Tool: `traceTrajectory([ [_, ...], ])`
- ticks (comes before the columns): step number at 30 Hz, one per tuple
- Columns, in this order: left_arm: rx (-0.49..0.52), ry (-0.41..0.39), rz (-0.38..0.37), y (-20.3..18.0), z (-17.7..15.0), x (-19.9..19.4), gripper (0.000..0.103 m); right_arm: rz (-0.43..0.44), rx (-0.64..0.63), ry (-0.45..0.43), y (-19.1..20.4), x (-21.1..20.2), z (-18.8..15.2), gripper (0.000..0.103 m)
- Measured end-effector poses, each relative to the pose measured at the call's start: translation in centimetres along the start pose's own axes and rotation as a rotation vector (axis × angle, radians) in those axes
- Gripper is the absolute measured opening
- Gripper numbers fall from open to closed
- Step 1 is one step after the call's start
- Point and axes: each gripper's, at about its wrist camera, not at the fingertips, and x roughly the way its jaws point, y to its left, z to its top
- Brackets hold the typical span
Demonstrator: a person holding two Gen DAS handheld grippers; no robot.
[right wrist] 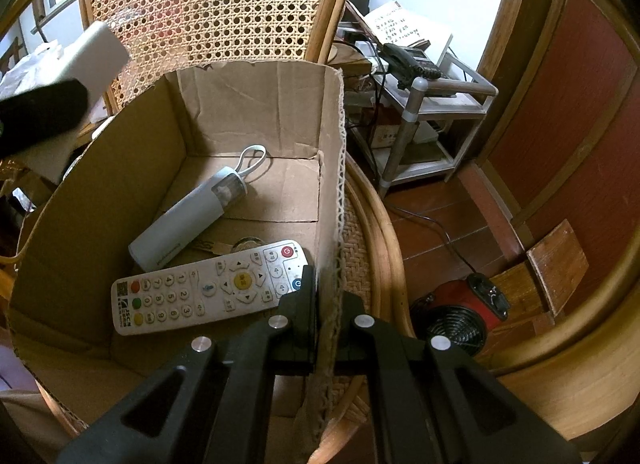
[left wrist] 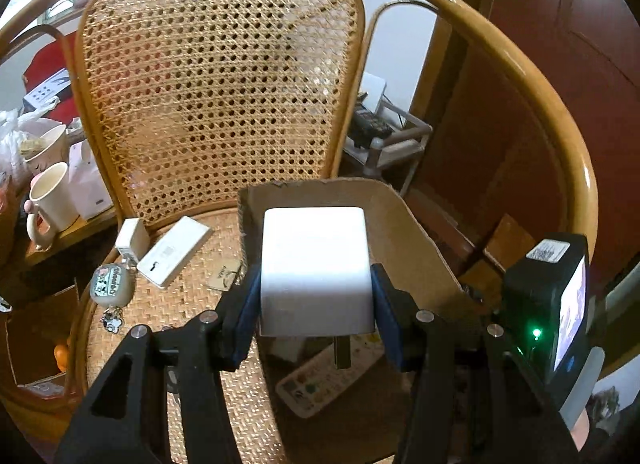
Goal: Organize rigid objects
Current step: 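Carry the charger over the box and lower it inside with the left gripper, then open the left gripper to release the charger into the box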
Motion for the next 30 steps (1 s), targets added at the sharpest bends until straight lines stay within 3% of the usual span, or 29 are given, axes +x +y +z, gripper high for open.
traceTrajectory([
  [8, 0.033, 0.049, -0.010, -1.1, -0.5, 1.2, 0.051, -0.001, -0.002, 0.001, 0.0, 0.0, 0.1, 0.006],
  [30, 0.132, 0.163, 0.054, -1.9, -1.9, 3.8, 0.051, 0.000, -0.002, 0.000, 0.1, 0.0, 0.1, 0.006],
])
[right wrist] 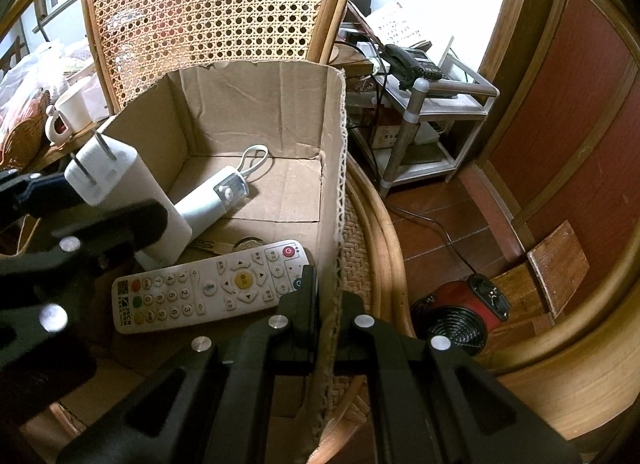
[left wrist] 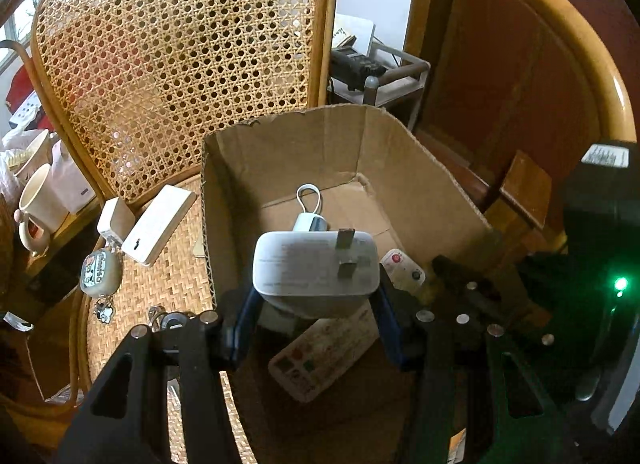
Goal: Organize rigid objects
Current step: 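Open the left gripper to release the charger into the box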
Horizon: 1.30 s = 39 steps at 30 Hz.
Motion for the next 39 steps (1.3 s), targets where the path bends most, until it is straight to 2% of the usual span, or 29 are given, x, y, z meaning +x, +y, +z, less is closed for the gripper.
traceTrajectory([
  [11, 0.038, 0.014, 0.038, -0.5, 0.1, 0.4, 0.052, -0.001, -0.002, -0.001, 0.1, 0.0, 0.1, 0.006],
  [14, 0.029, -0.003, 0.016, -0.3, 0.1, -0.2, 0.054, 0.003, 0.001, -0.001, 0.1, 0.0, 0.1, 0.006],
  [21, -0.015, -0.066, 0.039, 1.0, 0.4, -2.4, 0.062, -0.001, -0.002, -0.003, 0.3, 0.1, 0.1, 0.006],
  [22, -0.022, -0.068, 0.041, 1.4, 0.5, -2.7, 0.064, -0.001, -0.002, -0.003, 0.3, 0.1, 0.1, 0.006],
  [23, -0.030, -0.072, 0.048, 1.9, 0.5, -3.0, 0.073, -0.001, -0.002, -0.003, 0.4, 0.1, 0.1, 0.006],
  [25, -0.046, -0.091, 0.072, 2.6, 0.5, -3.5, 0.083, 0.000, -0.002, -0.003, 0.3, 0.1, 0.1, 0.006],
  [29, -0.107, -0.111, 0.120, 5.3, 0.5, -4.2, 0.092, 0.000, -0.002, -0.003, 0.4, 0.1, 0.1, 0.006],
  [39, -0.267, -0.027, 0.195, 12.9, -1.2, -2.3, 0.094, -0.002, -0.001, -0.004, 0.4, 0.1, 0.2, 0.006],
])
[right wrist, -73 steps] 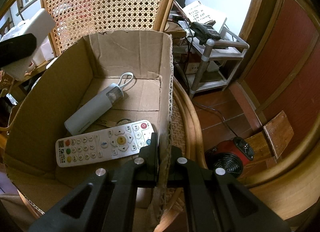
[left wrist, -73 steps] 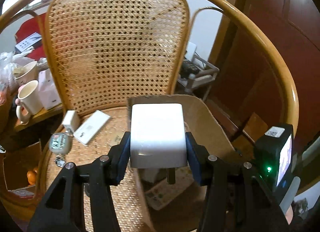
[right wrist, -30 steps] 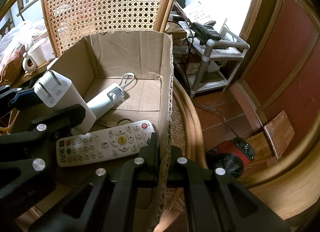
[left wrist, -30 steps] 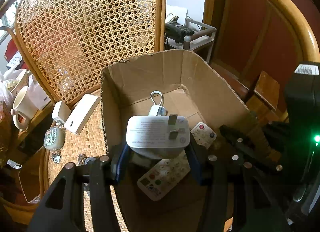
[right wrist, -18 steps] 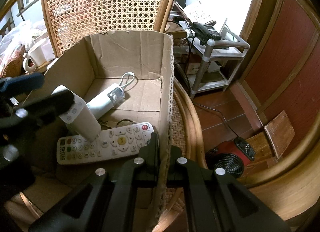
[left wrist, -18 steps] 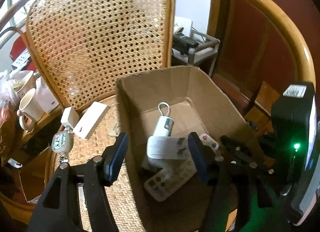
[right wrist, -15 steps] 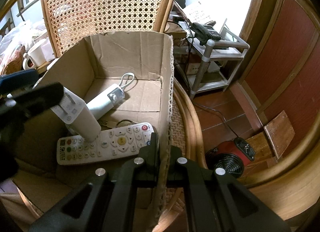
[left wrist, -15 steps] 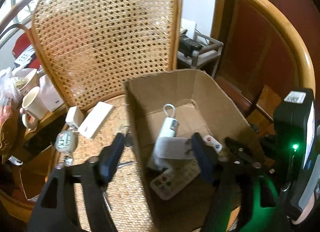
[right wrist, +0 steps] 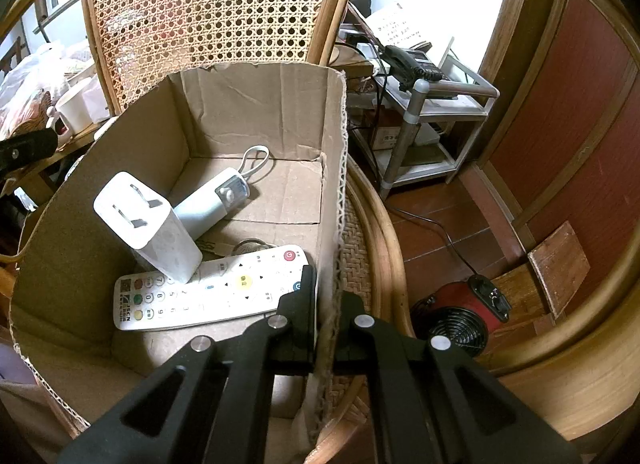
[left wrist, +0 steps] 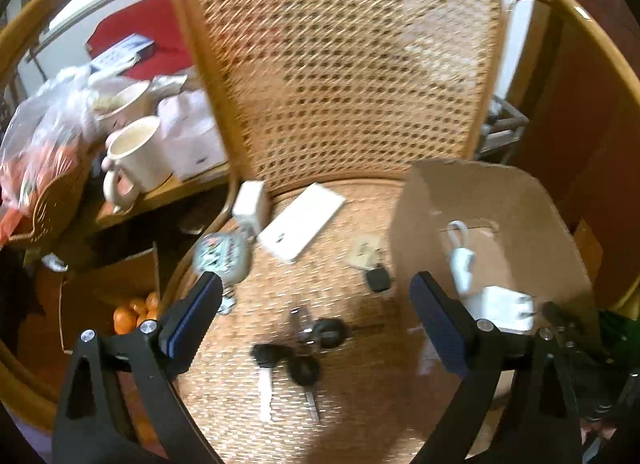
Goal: Organize rigid objects
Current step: 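Move the left gripper to the black car keys and close on them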
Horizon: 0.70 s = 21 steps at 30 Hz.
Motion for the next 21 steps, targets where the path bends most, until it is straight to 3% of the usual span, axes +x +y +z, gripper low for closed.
traceTrajectory([
  [11, 0.061, 0.238, 0.065, 2.3, -2.1, 6.5, 0.094, 0.000, 0.002, 0.003, -0.1, 0.1, 0.2, 0.006],
  [15, 0.090, 0.251, 0.072, 2.3, -2.4, 7.3, 0.093, 0.001, 0.002, 0.003, -0.2, 0.1, 0.2, 0.006],
  [21, 0.153, 0.312, 0.006, 1.1, -3.2, 8.6, 0.093, 0.000, 0.002, 0.003, -0.2, 0.1, 0.2, 0.006],
])
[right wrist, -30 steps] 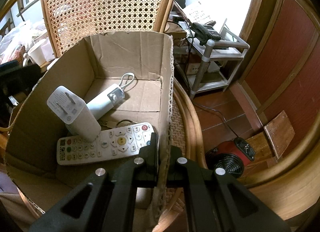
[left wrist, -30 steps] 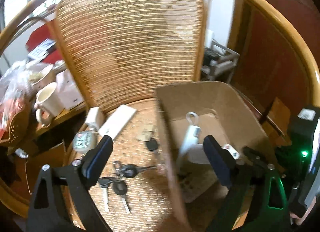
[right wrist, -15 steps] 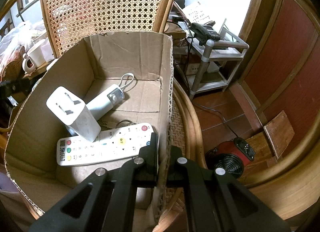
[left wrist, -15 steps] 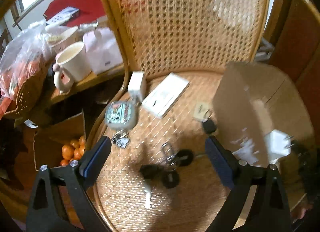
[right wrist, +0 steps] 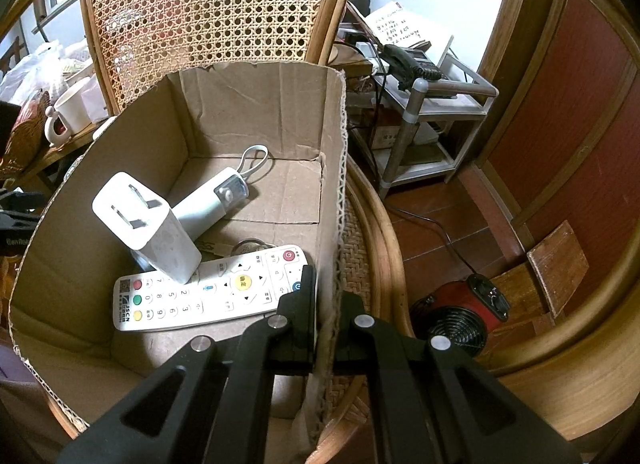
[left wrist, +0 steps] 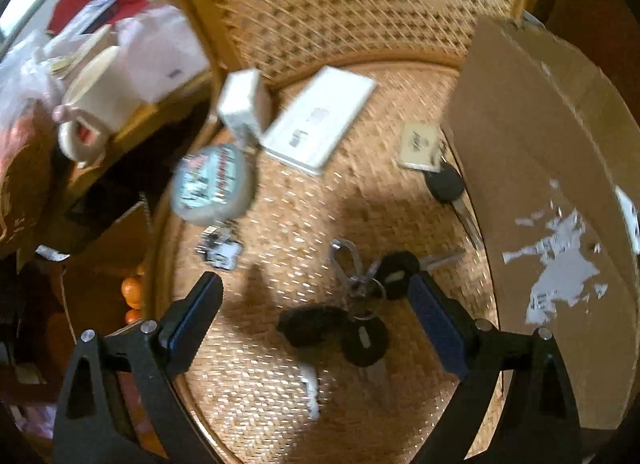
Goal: Organize rigid objects
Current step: 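Move the left gripper to the black car keys and close on them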
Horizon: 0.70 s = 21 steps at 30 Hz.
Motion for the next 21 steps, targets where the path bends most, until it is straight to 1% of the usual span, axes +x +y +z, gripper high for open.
traceTrajectory([
  [3, 0.017, 0.050, -0.024, -0.2, -0.1, 1.5, 0.091, 0.000, 0.000, 0.000, 0.0, 0.0, 0.0, 0.006],
  [4, 0.015, 0.057, -0.036, -0.1, -0.2, 1.8, 0.087, 0.001, 0.000, 0.000, 0.0, 0.0, 0.0, 0.006],
  [5, 0.003, 0.043, -0.071, 0.0, -0.2, 1.8, 0.078, 0.001, 0.000, 0.001, 0.0, 0.0, 0.0, 0.006],
  [6, -0.005, 0.042, -0.092, 0.2, -0.2, 1.8, 0.077, 0.001, 0.000, 0.000, 0.0, 0.0, 0.0, 0.006],
  [7, -0.002, 0.028, -0.095, 0.2, -0.2, 1.7, 0.064, 0.001, 0.000, 0.000, 0.0, 0.0, 0.0, 0.006],
  [8, 0.010, 0.013, -0.089, 0.0, -0.2, 1.5, 0.048, 0.001, 0.000, 0.000, 0.1, 0.0, 0.0, 0.006],
  [9, 0.025, 0.000, -0.096, -0.2, -0.3, 1.3, 0.039, 0.000, 0.000, 0.000, 0.0, 0.0, 0.0, 0.006],
  [10, 0.034, 0.003, -0.102, -0.5, -0.4, 1.2, 0.028, 0.001, 0.001, 0.000, 0.0, 0.0, 0.0, 0.006],
  [11, 0.039, 0.008, -0.096, -0.7, -0.4, 1.1, 0.022, 0.000, 0.001, 0.000, 0.0, 0.0, 0.0, 0.006],
  [12, 0.046, 0.013, -0.094, -0.9, -0.5, 1.0, 0.020, 0.001, 0.000, 0.000, 0.0, 0.0, 0.0, 0.005],
  [15, 0.045, 0.027, -0.135, -1.5, -0.7, 0.7, 0.020, 0.001, 0.001, 0.000, 0.1, 0.0, 0.0, 0.006],
  [18, 0.053, -0.004, -0.132, -2.0, -0.9, -0.2, 0.020, 0.001, 0.000, 0.000, 0.1, 0.0, 0.0, 0.006],
  [21, -0.009, -0.037, -0.151, -1.4, -0.7, -1.1, 0.020, 0.001, 0.000, 0.000, 0.0, 0.0, 0.0, 0.006],
])
